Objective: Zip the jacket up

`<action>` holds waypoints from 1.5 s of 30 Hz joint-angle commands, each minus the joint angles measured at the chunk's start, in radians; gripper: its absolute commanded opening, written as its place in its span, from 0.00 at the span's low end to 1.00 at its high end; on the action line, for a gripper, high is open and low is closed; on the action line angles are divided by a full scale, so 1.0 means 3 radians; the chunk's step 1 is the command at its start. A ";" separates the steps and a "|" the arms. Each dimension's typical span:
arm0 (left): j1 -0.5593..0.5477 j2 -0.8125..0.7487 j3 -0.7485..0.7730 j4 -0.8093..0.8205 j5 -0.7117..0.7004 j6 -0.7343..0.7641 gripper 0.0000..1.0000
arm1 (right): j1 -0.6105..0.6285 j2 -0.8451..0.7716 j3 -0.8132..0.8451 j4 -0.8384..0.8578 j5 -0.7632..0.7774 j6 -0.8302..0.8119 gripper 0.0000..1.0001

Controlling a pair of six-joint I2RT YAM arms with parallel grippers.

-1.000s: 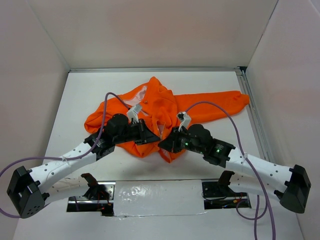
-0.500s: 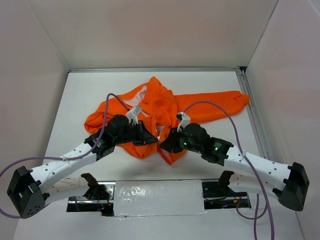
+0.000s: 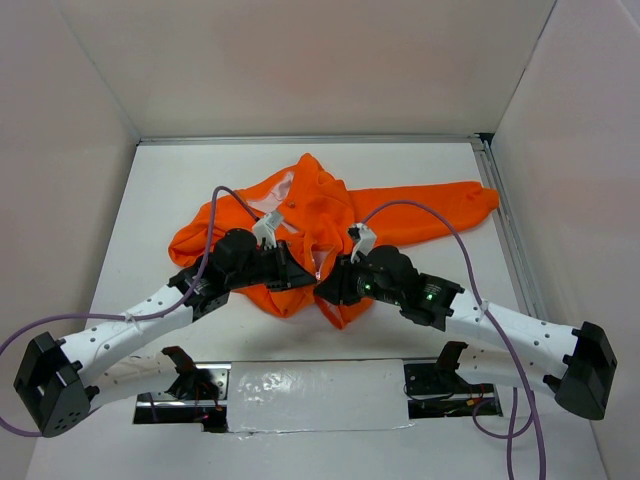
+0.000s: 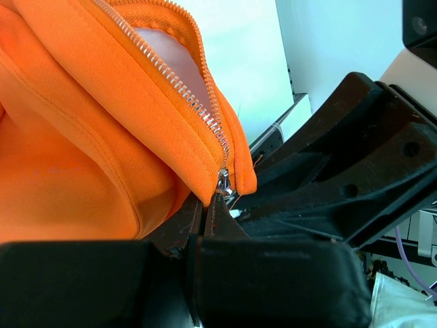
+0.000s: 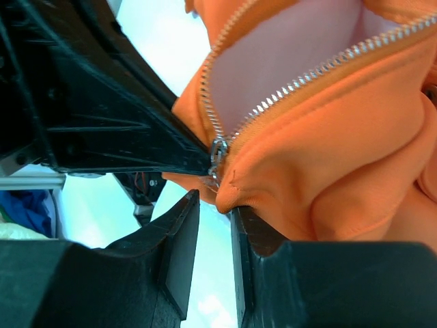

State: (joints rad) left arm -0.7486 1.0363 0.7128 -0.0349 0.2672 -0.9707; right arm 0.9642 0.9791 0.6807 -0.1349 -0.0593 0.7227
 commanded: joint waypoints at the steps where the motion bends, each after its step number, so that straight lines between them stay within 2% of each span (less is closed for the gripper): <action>1: 0.0000 -0.0069 -0.0029 0.0203 0.0137 0.0014 0.00 | 0.0023 -0.0006 0.0062 0.0358 -0.0053 -0.0098 0.33; 5: 0.0000 -0.0090 -0.0039 0.0224 0.0137 -0.0001 0.00 | 0.0023 -0.0001 0.0057 0.0352 -0.0017 -0.0088 0.31; 8: 0.0000 -0.0115 -0.0049 0.0229 0.0137 -0.0006 0.00 | 0.0023 0.0009 0.0057 0.0368 -0.0007 -0.0052 0.25; 9: 0.0000 -0.0115 -0.0054 0.0234 0.0132 -0.0006 0.00 | 0.0028 0.0014 0.0052 0.0368 0.0008 -0.0042 0.15; 10: 0.0000 -0.0130 -0.0055 0.0229 0.0127 -0.0006 0.00 | 0.0018 0.0009 0.0052 0.0368 0.0024 -0.0006 0.11; 11: 0.0000 -0.0131 -0.0060 0.0229 0.0117 -0.0006 0.00 | 0.0023 -0.0001 0.0057 0.0342 0.0044 0.0035 0.00; 22: 0.0000 -0.0003 -0.0151 0.0127 -0.0016 -0.0011 0.00 | 0.0033 -0.0226 0.0164 0.0026 0.0166 0.0770 0.00; 23: 0.0000 0.0002 -0.0157 0.0127 -0.0032 -0.0011 0.00 | 0.0033 -0.0221 0.0205 -0.0137 0.0187 0.0812 0.00; 26: -0.0005 0.0007 -0.0218 0.0127 -0.0052 -0.0001 0.00 | 0.0028 -0.0252 0.0247 -0.0113 0.0167 0.0889 0.00; 32: -0.0143 -0.0003 -0.0264 -0.0078 -0.0267 0.0019 0.00 | 0.0023 -0.0134 0.0558 -0.0225 -0.0150 0.1042 0.00; 37: -0.0143 -0.0130 -0.0371 -0.0022 -0.0221 0.0060 0.00 | -0.0059 -0.0037 0.0671 -0.0476 -0.0012 0.1180 0.00; 40: -0.0148 -0.0238 -0.0433 -0.0017 -0.0180 0.0106 0.00 | -0.0090 -0.0083 0.0528 -0.0222 -0.0007 0.1242 0.00; 45: -0.0168 -0.0355 -0.0530 -0.0057 0.0050 0.0111 0.00 | -0.0100 -0.0170 0.0415 0.0132 0.0478 0.1002 0.00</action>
State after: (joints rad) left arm -0.7902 0.9394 0.5991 0.0429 0.2401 -0.9707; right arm 0.9493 0.9783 0.7891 -0.2966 -0.0425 1.0523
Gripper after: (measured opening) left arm 0.058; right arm 0.010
